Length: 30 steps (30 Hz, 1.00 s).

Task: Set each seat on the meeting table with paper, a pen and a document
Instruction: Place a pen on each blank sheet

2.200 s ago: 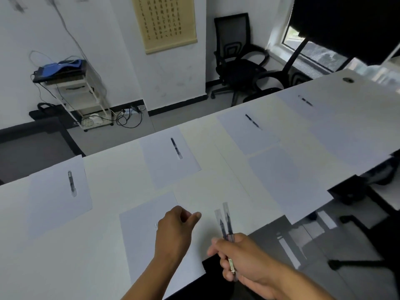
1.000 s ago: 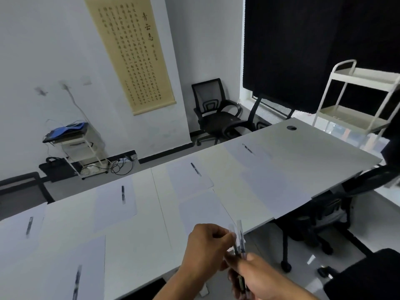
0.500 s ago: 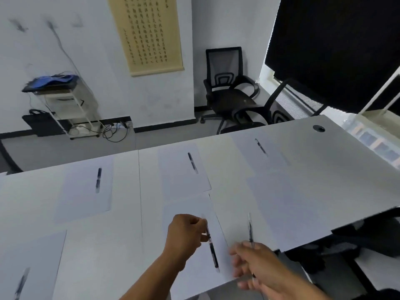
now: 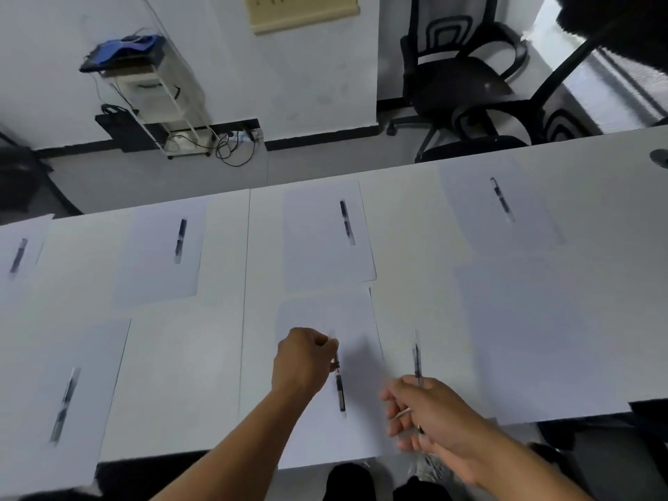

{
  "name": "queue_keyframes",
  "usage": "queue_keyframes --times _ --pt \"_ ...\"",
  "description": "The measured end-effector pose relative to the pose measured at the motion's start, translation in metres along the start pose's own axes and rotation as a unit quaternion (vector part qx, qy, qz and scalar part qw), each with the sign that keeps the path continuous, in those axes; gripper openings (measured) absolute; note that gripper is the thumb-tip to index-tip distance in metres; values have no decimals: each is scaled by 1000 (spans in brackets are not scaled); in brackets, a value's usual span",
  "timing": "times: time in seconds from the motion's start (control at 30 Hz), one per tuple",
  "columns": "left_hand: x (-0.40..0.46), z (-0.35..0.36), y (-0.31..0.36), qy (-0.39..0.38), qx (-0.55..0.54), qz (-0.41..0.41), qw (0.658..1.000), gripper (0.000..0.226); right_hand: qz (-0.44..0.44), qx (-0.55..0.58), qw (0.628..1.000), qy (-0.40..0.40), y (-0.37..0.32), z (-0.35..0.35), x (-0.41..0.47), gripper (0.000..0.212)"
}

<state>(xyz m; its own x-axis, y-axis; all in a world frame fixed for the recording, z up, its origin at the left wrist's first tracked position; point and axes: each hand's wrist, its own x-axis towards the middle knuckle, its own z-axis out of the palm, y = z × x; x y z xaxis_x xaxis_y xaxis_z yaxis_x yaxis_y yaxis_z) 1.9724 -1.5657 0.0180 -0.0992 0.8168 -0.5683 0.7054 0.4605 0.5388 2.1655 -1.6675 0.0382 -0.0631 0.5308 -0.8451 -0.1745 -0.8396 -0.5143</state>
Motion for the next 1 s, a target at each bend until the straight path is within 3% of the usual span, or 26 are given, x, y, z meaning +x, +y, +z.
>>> queue_keyframes --times 0.33,0.87,1.0 --pt "11 20 -11 23 20 -49 998 37 8 -44 998 -47 -12 -18 10 26" --pt "45 26 -4 51 143 -54 987 41 21 -10 999 -27 -4 -17 30 31" --pt "51 29 -4 53 153 -64 985 32 21 -2 1000 -21 -8 -20 33 30"
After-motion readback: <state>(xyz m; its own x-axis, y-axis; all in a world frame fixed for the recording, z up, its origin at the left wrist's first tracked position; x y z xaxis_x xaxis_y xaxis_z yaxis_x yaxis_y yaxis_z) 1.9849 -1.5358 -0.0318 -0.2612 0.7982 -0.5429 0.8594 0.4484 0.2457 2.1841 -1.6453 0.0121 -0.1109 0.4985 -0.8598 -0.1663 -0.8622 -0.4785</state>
